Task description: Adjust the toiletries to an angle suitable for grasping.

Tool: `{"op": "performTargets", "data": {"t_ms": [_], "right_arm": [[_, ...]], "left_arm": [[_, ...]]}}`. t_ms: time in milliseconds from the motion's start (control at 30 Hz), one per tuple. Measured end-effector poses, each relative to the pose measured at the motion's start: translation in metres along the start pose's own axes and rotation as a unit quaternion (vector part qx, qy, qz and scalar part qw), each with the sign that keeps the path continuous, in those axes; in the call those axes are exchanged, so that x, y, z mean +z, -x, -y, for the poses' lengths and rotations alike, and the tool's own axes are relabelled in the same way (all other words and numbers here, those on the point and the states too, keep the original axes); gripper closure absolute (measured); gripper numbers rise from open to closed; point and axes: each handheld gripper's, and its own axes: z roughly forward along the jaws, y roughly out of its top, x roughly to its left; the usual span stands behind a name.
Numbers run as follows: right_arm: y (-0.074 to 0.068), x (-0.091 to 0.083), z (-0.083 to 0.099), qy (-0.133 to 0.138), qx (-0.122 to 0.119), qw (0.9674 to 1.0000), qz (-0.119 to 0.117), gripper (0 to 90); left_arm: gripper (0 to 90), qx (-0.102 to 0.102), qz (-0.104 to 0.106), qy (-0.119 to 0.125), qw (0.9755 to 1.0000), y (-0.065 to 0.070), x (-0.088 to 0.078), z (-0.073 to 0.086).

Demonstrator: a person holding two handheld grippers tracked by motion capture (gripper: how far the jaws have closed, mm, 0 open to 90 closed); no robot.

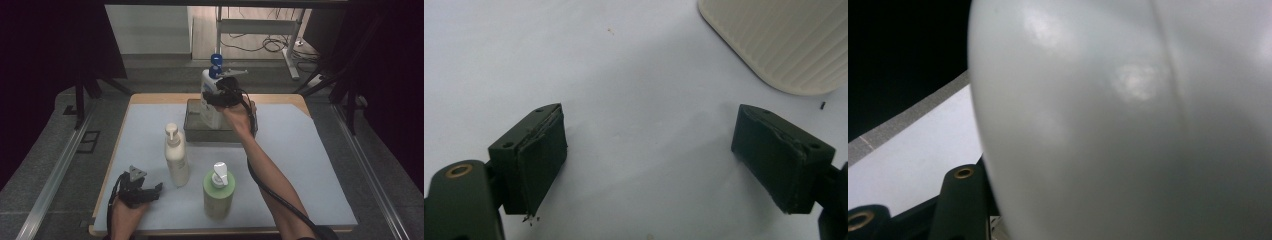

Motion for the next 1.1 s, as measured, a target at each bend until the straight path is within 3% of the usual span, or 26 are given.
{"op": "performTargets", "data": {"t_ms": [667, 1100], "right_arm": [[0.005, 0.022, 0.032, -0.022, 0.002, 0.9997, 0.005, 41.0], [0.007, 0.026, 0.051, -0.029, 0.006, 0.9995, 0.009, 40.4]], "left_arm": [[14.4, 0.0, 0.0, -0.001, 1.0, 0.0, 0.0, 0.0], [14.4, 0.0, 0.0, 0.0, 1.0, 0.0, 0.0, 0.0]]}}
